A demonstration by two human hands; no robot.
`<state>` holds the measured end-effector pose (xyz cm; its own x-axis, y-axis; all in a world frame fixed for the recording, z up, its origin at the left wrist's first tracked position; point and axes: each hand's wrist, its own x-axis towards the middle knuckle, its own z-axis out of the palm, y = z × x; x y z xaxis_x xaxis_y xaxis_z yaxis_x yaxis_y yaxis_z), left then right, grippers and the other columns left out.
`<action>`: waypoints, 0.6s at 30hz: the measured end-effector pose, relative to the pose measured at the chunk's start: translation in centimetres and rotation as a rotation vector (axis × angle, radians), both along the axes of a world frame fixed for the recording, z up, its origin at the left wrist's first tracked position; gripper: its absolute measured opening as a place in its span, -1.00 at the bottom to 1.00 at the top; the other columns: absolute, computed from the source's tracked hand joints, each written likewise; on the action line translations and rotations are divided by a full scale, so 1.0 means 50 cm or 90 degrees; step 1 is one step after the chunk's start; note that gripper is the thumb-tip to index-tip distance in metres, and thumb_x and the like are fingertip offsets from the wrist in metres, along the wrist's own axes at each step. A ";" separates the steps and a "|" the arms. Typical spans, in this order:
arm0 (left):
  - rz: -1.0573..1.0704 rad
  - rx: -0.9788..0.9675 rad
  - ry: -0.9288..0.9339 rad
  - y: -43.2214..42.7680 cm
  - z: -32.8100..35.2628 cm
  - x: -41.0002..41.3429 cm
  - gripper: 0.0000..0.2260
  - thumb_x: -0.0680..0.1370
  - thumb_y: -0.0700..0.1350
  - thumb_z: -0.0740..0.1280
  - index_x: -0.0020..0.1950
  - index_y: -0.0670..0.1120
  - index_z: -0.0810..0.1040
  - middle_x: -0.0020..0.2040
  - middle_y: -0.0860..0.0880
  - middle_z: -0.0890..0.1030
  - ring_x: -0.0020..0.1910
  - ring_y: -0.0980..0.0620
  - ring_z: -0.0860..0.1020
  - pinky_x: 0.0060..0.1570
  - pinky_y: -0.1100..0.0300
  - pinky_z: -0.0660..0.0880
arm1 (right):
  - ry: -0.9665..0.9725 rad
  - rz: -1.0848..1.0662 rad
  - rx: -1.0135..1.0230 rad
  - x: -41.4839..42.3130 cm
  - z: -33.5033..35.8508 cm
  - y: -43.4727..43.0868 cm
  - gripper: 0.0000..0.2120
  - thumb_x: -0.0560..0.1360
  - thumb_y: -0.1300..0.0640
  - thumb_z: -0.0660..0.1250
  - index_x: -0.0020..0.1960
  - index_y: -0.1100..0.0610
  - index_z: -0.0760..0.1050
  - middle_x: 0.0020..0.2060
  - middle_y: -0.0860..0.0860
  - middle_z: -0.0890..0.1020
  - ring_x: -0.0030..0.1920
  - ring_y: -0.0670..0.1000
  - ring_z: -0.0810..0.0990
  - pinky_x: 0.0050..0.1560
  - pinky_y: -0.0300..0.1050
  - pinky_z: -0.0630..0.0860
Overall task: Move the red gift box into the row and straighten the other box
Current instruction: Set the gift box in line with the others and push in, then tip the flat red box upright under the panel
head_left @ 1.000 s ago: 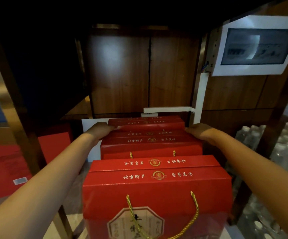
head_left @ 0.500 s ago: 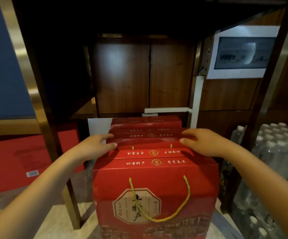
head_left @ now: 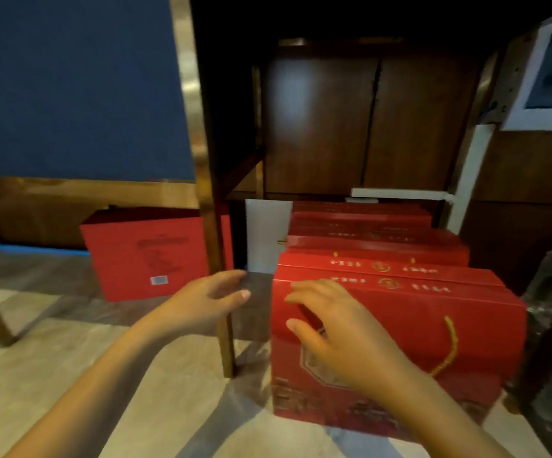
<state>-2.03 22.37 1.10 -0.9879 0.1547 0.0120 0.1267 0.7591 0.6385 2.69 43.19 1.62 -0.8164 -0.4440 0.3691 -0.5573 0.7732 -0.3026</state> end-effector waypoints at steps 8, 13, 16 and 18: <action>-0.012 -0.035 -0.157 -0.245 -0.054 -0.018 -0.54 0.51 0.08 0.30 0.40 0.04 0.39 0.28 0.08 0.53 0.27 0.11 0.49 0.29 0.15 0.42 | -0.172 0.067 0.016 -0.035 -0.058 -0.245 -0.61 0.55 -0.04 0.18 0.36 -0.03 0.37 0.30 -0.10 0.49 0.25 -0.06 0.48 0.20 -0.19 0.40; 0.086 -0.057 -0.139 -0.415 -0.078 -0.103 -0.55 0.48 0.05 0.35 0.35 0.00 0.42 0.21 0.05 0.53 0.22 0.01 0.53 0.20 0.14 0.46 | -0.255 0.001 -0.019 -0.134 -0.089 -0.416 -0.51 0.53 -0.08 0.19 0.42 0.06 0.29 0.36 0.04 0.45 0.33 0.06 0.44 0.27 -0.02 0.42; 0.137 -0.078 -0.050 -0.507 -0.094 -0.172 -0.41 0.40 0.14 0.37 0.37 -0.05 0.41 0.26 -0.04 0.56 0.21 -0.05 0.55 0.22 0.07 0.46 | -0.318 -0.076 -0.078 -0.215 -0.109 -0.497 -0.45 0.54 -0.07 0.18 0.45 0.16 0.22 0.39 0.12 0.40 0.36 0.13 0.40 0.32 0.01 0.40; 0.164 -0.116 -0.003 -0.550 -0.109 -0.233 -0.41 0.41 0.16 0.32 0.40 -0.01 0.37 0.29 -0.05 0.54 0.19 -0.08 0.55 0.16 0.03 0.50 | -0.355 -0.146 -0.119 -0.278 -0.120 -0.532 -0.42 0.56 -0.06 0.17 0.47 0.22 0.18 0.40 0.18 0.38 0.38 0.17 0.38 0.33 0.00 0.38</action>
<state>-13.70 -5.14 -4.37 -0.9948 -0.1014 0.0025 -0.0872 0.8679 0.4890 -11.23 16.58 -4.41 -0.9753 -0.2037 -0.0852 -0.1027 0.7602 -0.6415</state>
